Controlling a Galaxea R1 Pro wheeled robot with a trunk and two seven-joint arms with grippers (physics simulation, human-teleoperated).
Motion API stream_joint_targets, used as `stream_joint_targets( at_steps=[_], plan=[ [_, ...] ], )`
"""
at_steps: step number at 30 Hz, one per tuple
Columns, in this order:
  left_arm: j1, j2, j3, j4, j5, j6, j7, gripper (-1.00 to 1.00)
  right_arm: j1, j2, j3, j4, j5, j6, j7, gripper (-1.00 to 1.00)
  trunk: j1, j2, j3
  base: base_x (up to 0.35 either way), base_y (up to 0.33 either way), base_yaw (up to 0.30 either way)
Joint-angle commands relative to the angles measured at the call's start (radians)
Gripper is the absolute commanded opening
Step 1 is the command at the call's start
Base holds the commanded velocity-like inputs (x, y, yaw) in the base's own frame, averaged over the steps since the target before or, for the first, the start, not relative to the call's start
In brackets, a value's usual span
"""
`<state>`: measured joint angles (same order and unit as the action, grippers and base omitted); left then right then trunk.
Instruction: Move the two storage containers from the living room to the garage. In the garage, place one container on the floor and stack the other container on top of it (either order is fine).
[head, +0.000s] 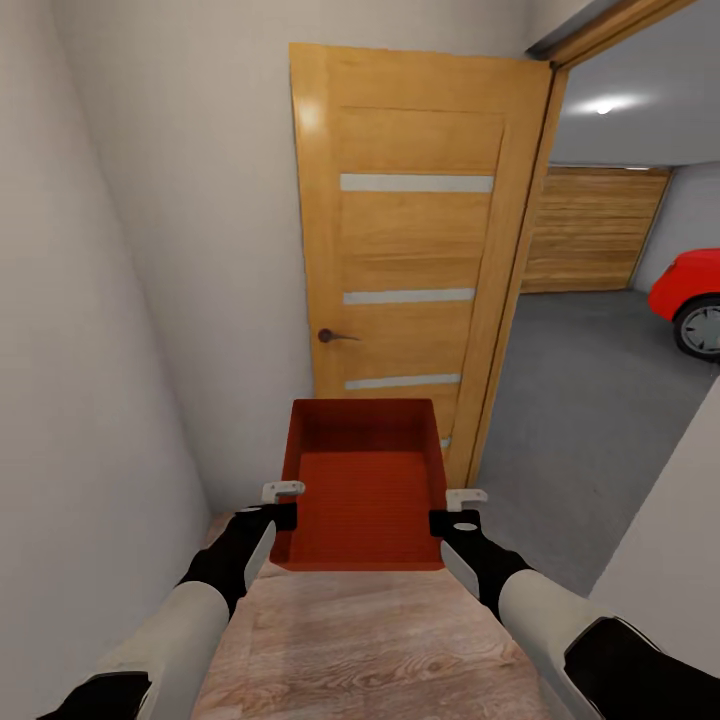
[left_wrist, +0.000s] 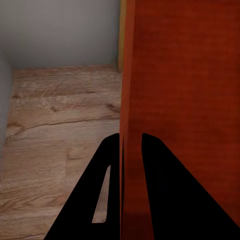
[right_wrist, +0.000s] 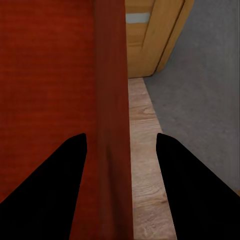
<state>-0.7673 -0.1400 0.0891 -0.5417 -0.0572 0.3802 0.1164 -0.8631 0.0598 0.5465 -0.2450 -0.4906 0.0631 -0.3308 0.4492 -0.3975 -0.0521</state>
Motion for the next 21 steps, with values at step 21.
stream_joint_targets(
  at_steps=[21],
  plan=[
    [-0.001,-0.018,0.017,-0.005,0.01,0.007,0.002,-1.0,0.0,0.0,0.009,0.001,0.0,0.006,-0.011,-1.0,0.001,-0.003,-0.002,0.021,0.011,-0.225]
  ],
)
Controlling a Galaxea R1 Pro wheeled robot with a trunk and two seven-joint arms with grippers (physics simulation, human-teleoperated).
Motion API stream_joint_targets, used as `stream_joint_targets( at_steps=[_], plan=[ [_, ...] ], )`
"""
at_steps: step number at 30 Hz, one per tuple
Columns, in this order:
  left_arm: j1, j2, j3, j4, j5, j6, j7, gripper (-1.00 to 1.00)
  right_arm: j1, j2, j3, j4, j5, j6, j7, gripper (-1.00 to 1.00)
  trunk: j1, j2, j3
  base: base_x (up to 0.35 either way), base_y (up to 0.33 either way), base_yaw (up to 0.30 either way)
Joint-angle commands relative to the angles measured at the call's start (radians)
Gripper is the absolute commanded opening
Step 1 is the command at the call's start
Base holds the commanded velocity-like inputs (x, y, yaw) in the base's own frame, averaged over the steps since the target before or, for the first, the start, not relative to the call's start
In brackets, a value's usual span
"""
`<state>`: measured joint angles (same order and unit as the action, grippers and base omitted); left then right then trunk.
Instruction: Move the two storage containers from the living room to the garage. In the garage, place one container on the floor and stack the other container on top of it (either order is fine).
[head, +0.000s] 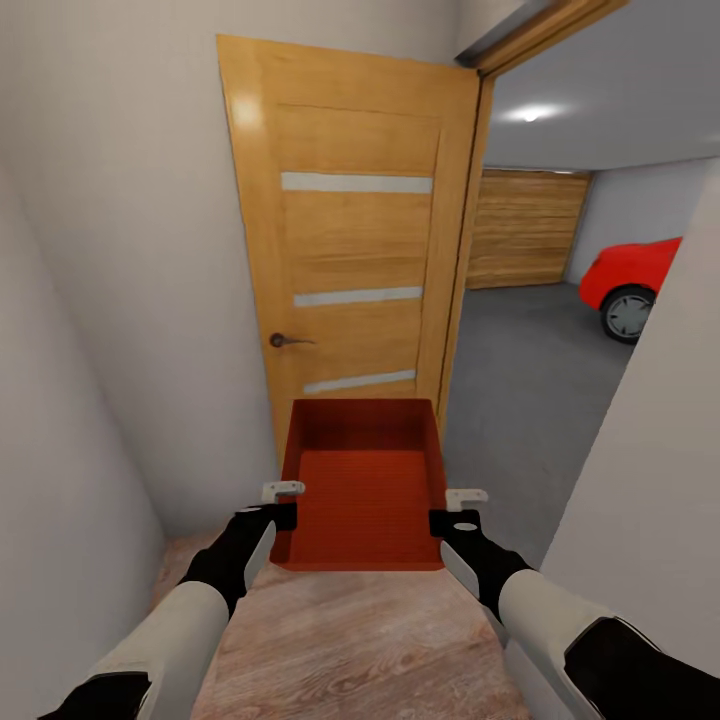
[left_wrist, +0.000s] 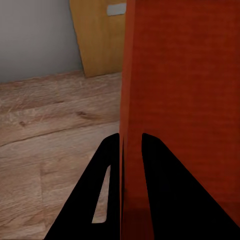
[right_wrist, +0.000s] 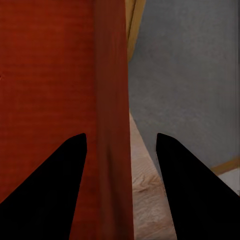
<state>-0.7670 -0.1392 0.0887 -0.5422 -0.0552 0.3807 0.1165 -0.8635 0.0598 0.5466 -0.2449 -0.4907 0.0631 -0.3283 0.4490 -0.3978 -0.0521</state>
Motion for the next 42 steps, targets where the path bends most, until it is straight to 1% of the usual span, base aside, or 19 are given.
stream_joint_targets(
  at_steps=[1,12,34,37,42],
  plan=[
    [-0.002,-0.019,0.017,-0.004,0.008,0.007,0.002,-1.0,0.0,0.0,0.009,0.001,0.0,0.006,-0.013,-1.0,0.001,-0.002,-0.002,0.196,0.167,-0.042],
    [-0.002,-0.019,0.017,-0.004,0.008,0.007,0.002,-1.0,0.0,0.0,0.009,0.001,0.0,0.006,-0.013,-1.0,0.001,-0.002,-0.002,0.221,0.184,-0.03],
    [-0.002,-0.019,0.017,-0.004,0.007,0.007,0.002,-1.0,0.0,0.0,0.009,0.001,0.0,0.006,-0.013,-1.0,0.001,-0.002,-0.002,0.009,0.005,-0.237],
    [-0.002,-0.019,0.017,-0.004,0.007,0.008,0.002,-1.0,0.0,0.0,0.009,0.001,0.0,0.006,-0.013,-1.0,0.001,-0.002,-0.002,0.037,0.1,-0.104],
    [-0.002,-0.019,0.017,-0.004,0.008,0.009,0.002,-1.0,0.0,0.0,0.008,0.001,0.0,0.006,-0.013,-1.0,0.001,-0.002,-0.002,0.107,0.258,-0.016]
  ],
)
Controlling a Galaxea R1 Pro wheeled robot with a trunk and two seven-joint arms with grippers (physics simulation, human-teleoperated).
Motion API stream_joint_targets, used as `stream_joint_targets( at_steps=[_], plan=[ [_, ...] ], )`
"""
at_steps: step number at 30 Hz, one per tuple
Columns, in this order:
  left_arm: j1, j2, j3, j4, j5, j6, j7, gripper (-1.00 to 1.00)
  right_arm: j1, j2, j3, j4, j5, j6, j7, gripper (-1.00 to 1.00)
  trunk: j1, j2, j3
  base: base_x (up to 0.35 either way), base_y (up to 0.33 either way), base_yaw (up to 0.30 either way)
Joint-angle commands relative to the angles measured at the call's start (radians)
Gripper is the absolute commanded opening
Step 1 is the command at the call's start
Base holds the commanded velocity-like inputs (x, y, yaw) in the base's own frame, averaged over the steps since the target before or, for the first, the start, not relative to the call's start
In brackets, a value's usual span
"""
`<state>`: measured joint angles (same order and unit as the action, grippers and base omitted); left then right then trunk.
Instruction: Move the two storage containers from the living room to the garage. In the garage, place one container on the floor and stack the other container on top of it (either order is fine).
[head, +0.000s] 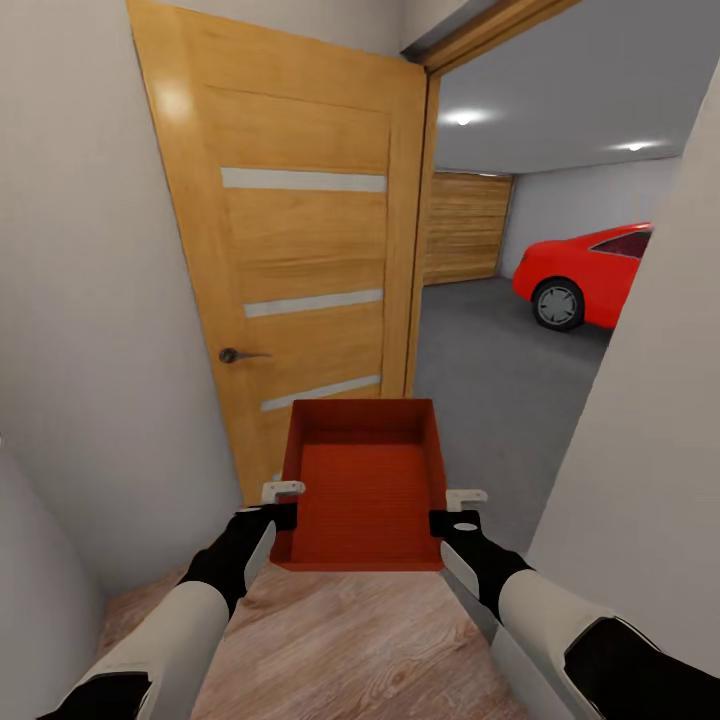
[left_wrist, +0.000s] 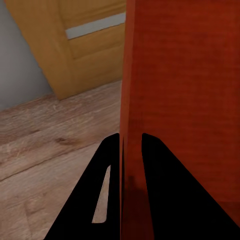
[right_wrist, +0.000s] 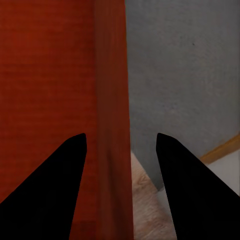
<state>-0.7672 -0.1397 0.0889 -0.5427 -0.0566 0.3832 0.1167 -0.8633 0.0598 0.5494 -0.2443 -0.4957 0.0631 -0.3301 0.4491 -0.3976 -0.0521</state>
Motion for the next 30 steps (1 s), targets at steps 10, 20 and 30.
stream_joint_targets(
  at_steps=[10,20,30],
  plan=[
    [-0.002,-0.018,0.016,-0.003,0.008,0.005,0.001,-1.0,0.0,0.0,0.006,0.0,0.005,0.006,-0.011,-1.0,0.001,-0.002,-0.002,0.132,0.16,-0.098],
    [-0.001,-0.018,0.016,-0.003,0.008,0.005,0.001,-1.0,0.0,0.0,0.006,0.0,0.005,0.006,-0.011,-1.0,0.001,-0.002,-0.002,0.05,0.003,-0.244],
    [-0.001,-0.018,0.016,-0.003,0.008,0.005,0.001,-1.0,0.0,0.0,0.006,0.0,0.005,0.006,-0.011,-1.0,0.001,-0.002,-0.002,0.001,0.0,-0.246]
  ],
)
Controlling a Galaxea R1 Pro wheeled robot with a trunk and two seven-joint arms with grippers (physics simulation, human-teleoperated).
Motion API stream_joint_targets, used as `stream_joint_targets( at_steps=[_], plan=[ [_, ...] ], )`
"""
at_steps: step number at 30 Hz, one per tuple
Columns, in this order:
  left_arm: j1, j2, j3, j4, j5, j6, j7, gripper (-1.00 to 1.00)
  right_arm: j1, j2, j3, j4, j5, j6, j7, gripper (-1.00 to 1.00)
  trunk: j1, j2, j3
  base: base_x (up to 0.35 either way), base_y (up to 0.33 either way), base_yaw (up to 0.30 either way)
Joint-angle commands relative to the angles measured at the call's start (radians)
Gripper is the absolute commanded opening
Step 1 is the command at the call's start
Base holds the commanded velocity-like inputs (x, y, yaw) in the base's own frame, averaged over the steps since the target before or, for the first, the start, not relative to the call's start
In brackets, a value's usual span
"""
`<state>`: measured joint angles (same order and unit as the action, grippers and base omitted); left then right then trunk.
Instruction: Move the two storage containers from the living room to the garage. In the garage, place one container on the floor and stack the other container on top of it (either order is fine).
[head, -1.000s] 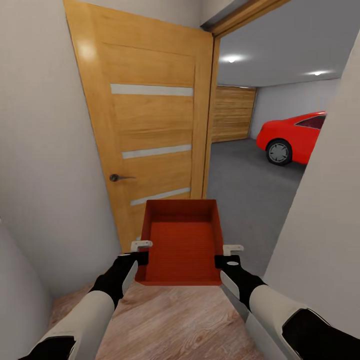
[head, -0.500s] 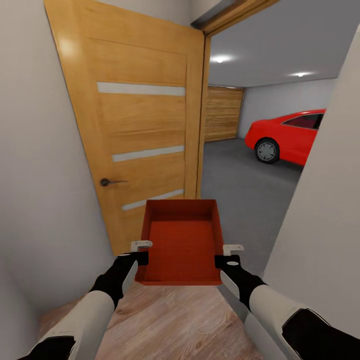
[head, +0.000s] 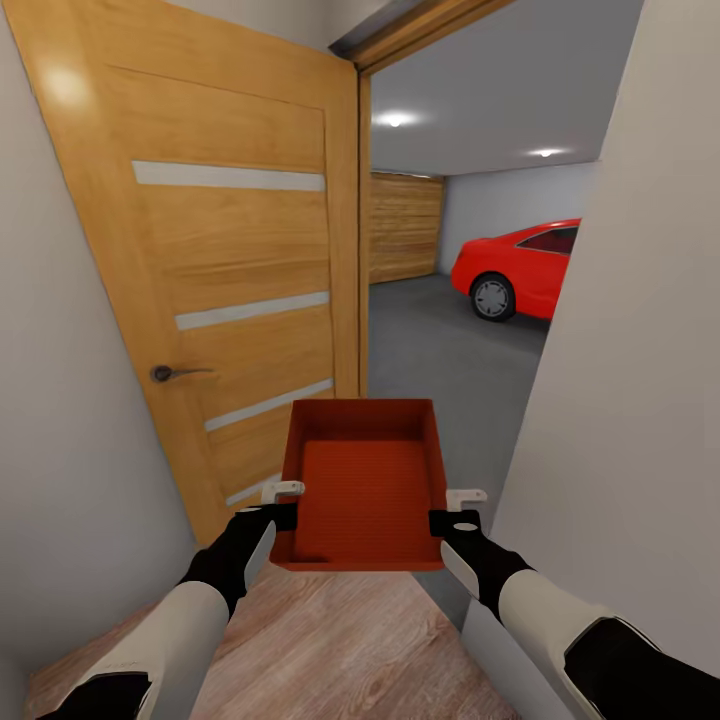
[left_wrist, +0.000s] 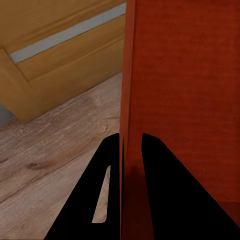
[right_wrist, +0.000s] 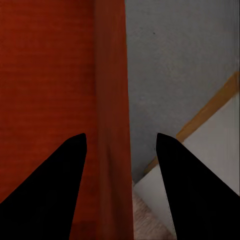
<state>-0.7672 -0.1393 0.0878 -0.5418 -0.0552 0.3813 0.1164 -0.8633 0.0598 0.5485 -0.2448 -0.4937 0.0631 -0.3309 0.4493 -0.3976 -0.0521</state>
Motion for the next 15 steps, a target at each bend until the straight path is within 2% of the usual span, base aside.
stream_joint_targets(
  at_steps=[1,6,15],
  plan=[
    [-0.002,-0.019,0.017,-0.004,0.006,0.007,0.002,-1.0,0.0,0.0,0.007,0.001,0.003,0.006,-0.01,-1.0,0.001,-0.002,-0.002,0.0,0.0,-0.246],
    [-0.002,-0.019,0.017,-0.004,0.006,0.007,0.002,-1.0,0.0,0.0,0.007,0.001,0.003,0.006,-0.011,-1.0,0.001,-0.002,-0.002,0.027,0.022,-0.161],
    [-0.002,-0.019,0.017,-0.004,0.007,0.007,0.002,-1.0,0.0,0.0,0.007,0.001,0.003,0.006,-0.01,-1.0,0.001,-0.002,-0.002,0.191,0.239,-0.009]
  ],
)
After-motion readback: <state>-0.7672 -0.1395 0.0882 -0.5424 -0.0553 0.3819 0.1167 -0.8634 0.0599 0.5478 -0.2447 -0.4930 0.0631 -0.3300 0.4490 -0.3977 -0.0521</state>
